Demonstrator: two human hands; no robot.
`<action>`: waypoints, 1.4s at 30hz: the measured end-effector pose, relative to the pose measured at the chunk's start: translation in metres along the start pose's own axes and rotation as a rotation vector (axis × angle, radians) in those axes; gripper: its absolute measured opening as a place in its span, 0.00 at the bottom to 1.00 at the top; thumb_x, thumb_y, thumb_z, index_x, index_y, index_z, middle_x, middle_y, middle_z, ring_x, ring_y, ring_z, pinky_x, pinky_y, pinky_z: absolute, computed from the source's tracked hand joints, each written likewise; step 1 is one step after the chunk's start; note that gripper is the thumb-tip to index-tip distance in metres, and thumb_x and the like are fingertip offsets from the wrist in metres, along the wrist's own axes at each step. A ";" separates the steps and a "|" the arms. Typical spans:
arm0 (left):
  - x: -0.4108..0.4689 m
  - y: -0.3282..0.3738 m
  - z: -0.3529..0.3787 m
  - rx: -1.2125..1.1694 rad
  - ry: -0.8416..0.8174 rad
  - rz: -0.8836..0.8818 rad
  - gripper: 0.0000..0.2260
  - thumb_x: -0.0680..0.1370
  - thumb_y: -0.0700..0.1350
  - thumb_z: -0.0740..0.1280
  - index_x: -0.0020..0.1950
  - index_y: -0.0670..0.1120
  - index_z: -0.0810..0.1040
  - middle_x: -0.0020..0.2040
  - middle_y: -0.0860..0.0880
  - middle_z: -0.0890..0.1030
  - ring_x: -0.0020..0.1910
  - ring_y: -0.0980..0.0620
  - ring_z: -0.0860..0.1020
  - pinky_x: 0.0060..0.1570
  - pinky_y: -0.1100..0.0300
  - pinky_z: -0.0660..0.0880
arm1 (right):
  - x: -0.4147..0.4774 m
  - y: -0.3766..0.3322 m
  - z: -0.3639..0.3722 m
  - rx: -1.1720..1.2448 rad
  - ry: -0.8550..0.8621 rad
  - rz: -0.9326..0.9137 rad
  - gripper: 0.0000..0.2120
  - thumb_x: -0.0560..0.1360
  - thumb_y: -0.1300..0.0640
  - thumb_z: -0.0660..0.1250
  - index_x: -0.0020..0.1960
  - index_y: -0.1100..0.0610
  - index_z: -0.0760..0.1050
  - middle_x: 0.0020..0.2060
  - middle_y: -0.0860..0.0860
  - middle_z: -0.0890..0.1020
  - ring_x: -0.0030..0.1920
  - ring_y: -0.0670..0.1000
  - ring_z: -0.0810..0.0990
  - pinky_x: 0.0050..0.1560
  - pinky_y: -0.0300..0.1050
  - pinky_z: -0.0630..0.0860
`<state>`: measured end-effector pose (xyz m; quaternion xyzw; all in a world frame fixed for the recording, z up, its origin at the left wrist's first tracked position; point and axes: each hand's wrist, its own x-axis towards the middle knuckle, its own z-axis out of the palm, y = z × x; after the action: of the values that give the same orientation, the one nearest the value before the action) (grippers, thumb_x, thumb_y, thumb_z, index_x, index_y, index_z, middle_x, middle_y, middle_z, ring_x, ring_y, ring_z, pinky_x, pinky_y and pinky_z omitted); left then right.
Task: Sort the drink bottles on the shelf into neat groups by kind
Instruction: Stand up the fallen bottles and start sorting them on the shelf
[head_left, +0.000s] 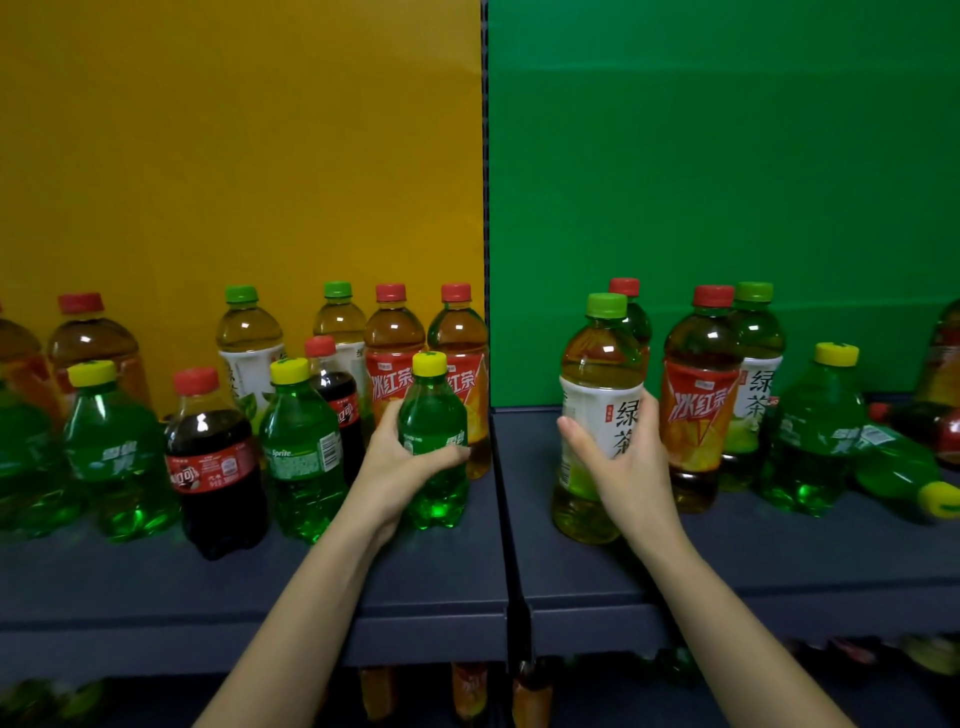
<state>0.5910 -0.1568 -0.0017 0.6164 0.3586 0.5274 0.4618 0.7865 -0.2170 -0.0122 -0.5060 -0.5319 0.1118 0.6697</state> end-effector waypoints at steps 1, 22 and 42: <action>0.000 0.000 0.000 0.000 0.004 0.001 0.25 0.66 0.34 0.75 0.57 0.52 0.71 0.51 0.49 0.79 0.50 0.52 0.78 0.45 0.59 0.76 | 0.001 0.000 0.000 0.002 -0.002 0.000 0.31 0.69 0.54 0.72 0.67 0.55 0.62 0.51 0.39 0.74 0.50 0.36 0.75 0.44 0.25 0.72; -0.065 0.026 0.049 0.575 0.057 0.695 0.08 0.73 0.52 0.63 0.46 0.50 0.76 0.41 0.56 0.77 0.41 0.57 0.76 0.40 0.56 0.75 | -0.028 -0.020 -0.122 -0.536 -0.067 -0.074 0.05 0.75 0.57 0.66 0.48 0.49 0.78 0.43 0.42 0.82 0.45 0.39 0.78 0.44 0.37 0.74; -0.069 -0.009 0.356 0.457 -0.195 0.471 0.05 0.75 0.47 0.66 0.50 0.52 0.75 0.45 0.57 0.77 0.47 0.58 0.76 0.47 0.59 0.74 | 0.064 0.082 -0.367 -0.791 -0.388 -0.177 0.14 0.74 0.67 0.64 0.53 0.52 0.77 0.49 0.43 0.78 0.52 0.41 0.76 0.55 0.31 0.70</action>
<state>0.9278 -0.2866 -0.0381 0.8174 0.2694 0.4642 0.2092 1.1475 -0.3395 -0.0105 -0.6452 -0.6907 -0.0650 0.3199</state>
